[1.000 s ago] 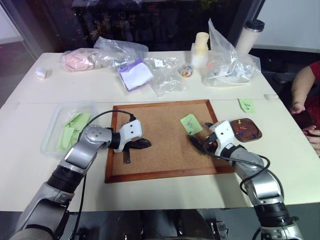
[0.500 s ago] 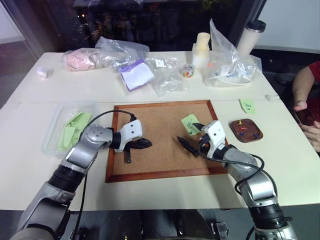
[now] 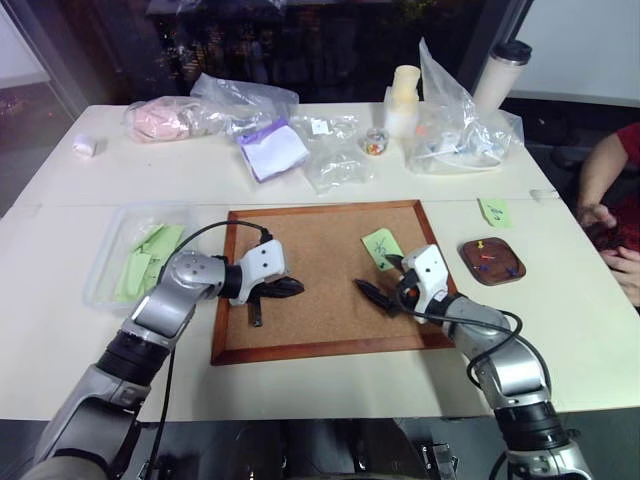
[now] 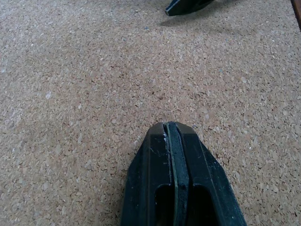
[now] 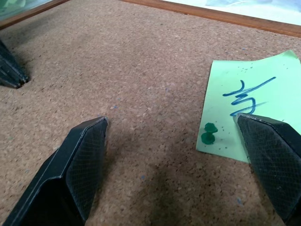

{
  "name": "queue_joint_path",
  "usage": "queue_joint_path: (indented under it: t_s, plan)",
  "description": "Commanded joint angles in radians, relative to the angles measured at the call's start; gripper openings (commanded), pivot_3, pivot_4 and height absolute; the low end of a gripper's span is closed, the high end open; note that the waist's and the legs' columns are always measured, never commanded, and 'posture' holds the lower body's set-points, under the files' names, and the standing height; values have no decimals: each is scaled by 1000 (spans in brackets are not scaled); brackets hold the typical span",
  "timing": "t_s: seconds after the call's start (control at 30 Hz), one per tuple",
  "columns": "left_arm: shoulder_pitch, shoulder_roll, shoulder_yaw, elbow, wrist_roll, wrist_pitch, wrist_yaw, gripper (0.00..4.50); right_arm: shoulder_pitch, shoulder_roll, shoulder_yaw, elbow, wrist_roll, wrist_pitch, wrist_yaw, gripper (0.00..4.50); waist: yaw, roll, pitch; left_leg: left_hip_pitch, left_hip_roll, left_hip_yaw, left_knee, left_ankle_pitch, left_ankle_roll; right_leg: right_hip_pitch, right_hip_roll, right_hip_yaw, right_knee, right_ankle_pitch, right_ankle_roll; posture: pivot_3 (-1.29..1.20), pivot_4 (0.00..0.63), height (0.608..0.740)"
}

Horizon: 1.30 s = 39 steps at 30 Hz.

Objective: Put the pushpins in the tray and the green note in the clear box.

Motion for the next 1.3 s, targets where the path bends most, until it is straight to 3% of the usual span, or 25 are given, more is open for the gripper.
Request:
queue_joint_path:
  t_s: [0.03, 0.23, 0.3, 0.53, 0.97, 1.07, 1.17, 1.2, 1.23, 1.3]
  plan:
    - [28, 12, -28, 42, 49, 20, 18, 0, -9, 3, -14, 7, 3, -14, -4, 3768, 0, 0, 0, 0, 0, 0, 0, 0, 0, 0, 0, 0, 0, 0, 0, 0, 150, 734]
    - [25, 13, -27, 45, 51, 17, 19, 0, -10, -5, -1, 33, -22, -19, -4, 865, 0, 0, 0, 0, 0, 0, 0, 0, 0, 0, 0, 0, 0, 0, 0, 0, 150, 734]
    - [24, 13, -27, 45, 51, 17, 20, 0, -9, -7, 2, 42, -30, -21, -3, 88, 0, 0, 0, 0, 0, 0, 0, 0, 0, 0, 0, 0, 0, 0, 0, 0, 150, 734]
    - [25, 22, -20, 42, 47, 15, 16, 0, -20, -7, -27, 23, -25, -33, -16, 88, -1, 0, 0, 1, 0, 0, 0, 0, 0, 1, 0, 0, 0, 0, 0, 0, 150, 734]
    - [23, 12, -21, 46, 28, 15, -2, 0, -76, -39, -95, -257, 60, 80, -40, 88, 0, 0, 0, 0, 0, 0, 0, 0, 0, 0, 0, 0, 0, 0, 0, 0, 150, 734]
    - [-1, 8, 36, 27, -41, 61, -22, 0, -86, -50, -95, -291, 66, 104, -41, 88, 0, 0, 0, 0, 0, 0, 0, 0, 0, 0, 0, 0, 0, 0, 0, 0, 150, 734]
    - [-107, -13, 172, 51, -182, 163, -21, 0, -93, -63, -100, -309, 69, 118, -39, 88, -1, -2, 4, -1, 0, 0, 0, 0, 0, -1, 0, 0, 0, 0, 0, 0, 150, 734]
    - [-152, -18, 214, 70, -225, 192, -19, 520, -95, -70, -101, -313, 70, 121, -37, 0, -1, -4, 5, -3, 0, 0, 0, 0, 0, -4, 0, 0, 2, 0, 0, 0, 150, 734]
    - [-196, -24, 248, 96, -256, 218, -13, 677, -96, -77, -101, -316, 71, 123, -35, 0, 0, -6, 6, -6, 0, -1, 2, 0, 0, -7, 1, -1, 3, 0, 0, 0, 150, 734]
    - [-274, -41, 296, 151, -301, 250, -5, 1494, -99, -88, -103, -314, 72, 121, -33, 0, 3, -6, 6, -17, 0, -2, 6, 1, -1, -16, 1, -3, 6, 1, 1, 0, 150, 734]
